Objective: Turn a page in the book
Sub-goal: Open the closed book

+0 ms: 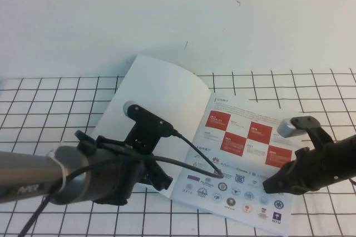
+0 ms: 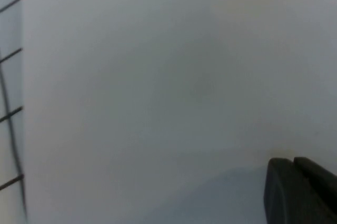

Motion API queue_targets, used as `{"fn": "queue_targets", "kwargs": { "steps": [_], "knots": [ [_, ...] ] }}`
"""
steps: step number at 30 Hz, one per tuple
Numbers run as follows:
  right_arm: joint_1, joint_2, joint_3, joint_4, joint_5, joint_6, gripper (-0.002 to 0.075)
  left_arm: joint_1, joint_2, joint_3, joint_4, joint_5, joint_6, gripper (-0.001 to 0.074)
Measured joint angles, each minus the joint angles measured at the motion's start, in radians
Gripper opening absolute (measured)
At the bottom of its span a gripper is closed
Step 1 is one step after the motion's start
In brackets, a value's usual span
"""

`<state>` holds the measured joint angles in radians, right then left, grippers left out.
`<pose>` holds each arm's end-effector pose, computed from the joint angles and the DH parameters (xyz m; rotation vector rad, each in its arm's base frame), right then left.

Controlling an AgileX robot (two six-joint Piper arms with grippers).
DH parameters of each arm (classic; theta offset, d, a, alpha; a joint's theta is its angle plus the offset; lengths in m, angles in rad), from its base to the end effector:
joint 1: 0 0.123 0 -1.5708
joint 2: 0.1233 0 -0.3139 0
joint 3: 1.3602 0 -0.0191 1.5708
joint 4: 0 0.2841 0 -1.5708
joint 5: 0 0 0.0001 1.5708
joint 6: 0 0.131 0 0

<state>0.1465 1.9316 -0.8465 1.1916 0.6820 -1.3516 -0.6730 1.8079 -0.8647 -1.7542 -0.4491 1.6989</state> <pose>0.3306 0.1264 0.0705 -0.6612 2.6282 0.8535 0.3327 -0.1938 0.1188 0.5396 2.3421 0.2162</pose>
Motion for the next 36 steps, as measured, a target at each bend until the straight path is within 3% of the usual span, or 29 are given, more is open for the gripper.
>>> {"fn": "queue_targets", "kwargs": {
  "steps": [5, 18, 28, 36],
  "knots": [
    [0.0, 0.0, 0.0, -0.01, 0.018, 0.0, 0.0001, 0.074, 0.004, 0.002, 0.0, 0.206, 0.05, -0.0003],
    [0.0, -0.014, 0.006, -0.05, 0.069, -0.011, 0.0001, 0.093, 0.08, 0.028, 0.032, 0.26, 0.159, -0.0003],
    [0.0, -0.16, -0.068, -0.058, 0.087, -0.011, 0.0001, 0.094, 0.026, 0.136, 0.046, 0.292, -0.027, -0.0003],
    [0.0, -0.191, -0.097, -0.052, 0.091, -0.008, 0.0001, 0.094, -0.141, 0.303, 0.038, 0.311, -0.177, -0.0003]
  ]
}}
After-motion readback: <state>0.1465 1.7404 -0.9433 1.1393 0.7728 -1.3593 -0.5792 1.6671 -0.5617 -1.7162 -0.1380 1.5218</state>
